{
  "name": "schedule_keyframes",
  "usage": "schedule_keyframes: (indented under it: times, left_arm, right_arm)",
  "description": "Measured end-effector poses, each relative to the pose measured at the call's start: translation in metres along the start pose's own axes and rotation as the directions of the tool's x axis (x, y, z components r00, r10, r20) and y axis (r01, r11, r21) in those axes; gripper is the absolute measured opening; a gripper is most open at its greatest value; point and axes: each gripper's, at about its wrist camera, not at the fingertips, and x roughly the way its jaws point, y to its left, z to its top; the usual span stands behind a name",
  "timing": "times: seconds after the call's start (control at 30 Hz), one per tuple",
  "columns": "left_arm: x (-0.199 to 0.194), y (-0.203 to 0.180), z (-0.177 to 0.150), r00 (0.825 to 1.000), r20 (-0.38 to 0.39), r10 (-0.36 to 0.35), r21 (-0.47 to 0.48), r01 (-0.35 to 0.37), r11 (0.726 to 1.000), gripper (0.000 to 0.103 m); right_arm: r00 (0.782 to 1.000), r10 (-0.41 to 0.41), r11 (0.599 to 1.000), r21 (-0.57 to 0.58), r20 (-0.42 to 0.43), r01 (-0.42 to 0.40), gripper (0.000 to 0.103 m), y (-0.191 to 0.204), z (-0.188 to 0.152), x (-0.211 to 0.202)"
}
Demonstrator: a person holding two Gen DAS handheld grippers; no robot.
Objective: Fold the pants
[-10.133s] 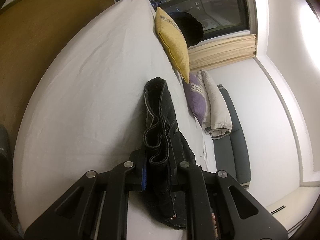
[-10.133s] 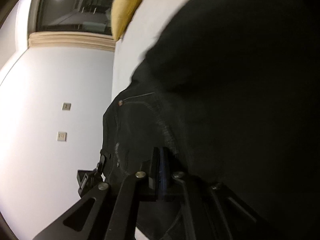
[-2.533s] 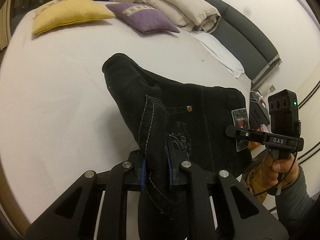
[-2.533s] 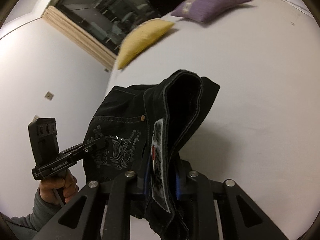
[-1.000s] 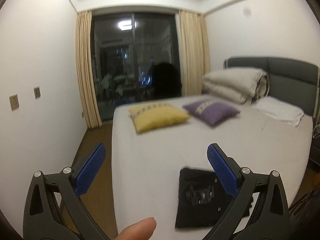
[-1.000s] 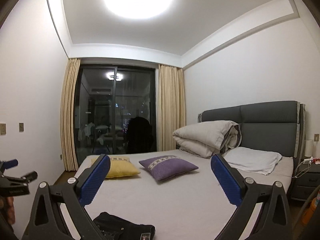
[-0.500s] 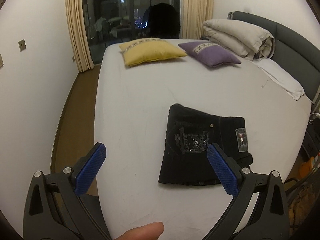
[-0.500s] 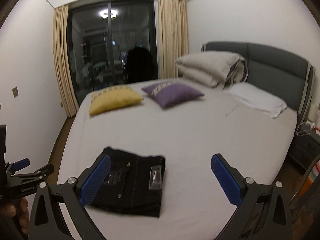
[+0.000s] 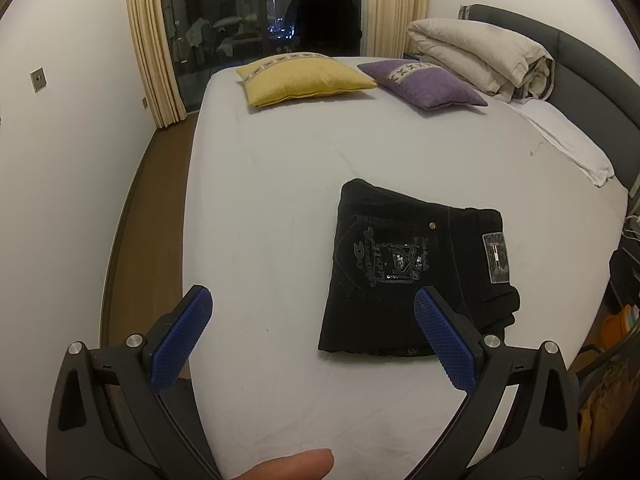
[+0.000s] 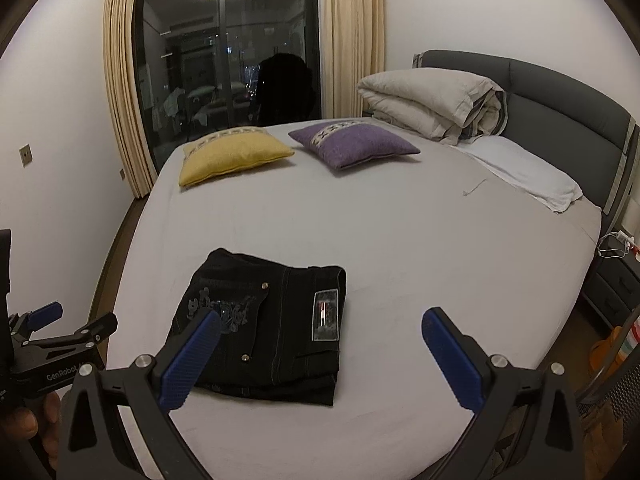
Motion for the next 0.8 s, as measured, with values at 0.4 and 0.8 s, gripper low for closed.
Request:
schedule_keyframes:
  times: [0.4, 0.8]
  left_arm:
    - [0.009, 0.001, -0.004, 1.0, -0.03, 0.004, 0.002, -0.004, 1.0, 0.103]
    - [0.017, -0.002, -0.008, 0.999, -0.051, 0.008, 0.007, -0.008, 1.0, 0.103]
  right_arm:
    - [0.999, 0.004, 1.0, -0.015, -0.037, -0.004, 0.103, 0.005, -0.007, 0.01]
    - [0.998, 0.007, 1.0, -0.018, -0.064, -0.008, 0.103, 0.009, -0.01, 0.019]
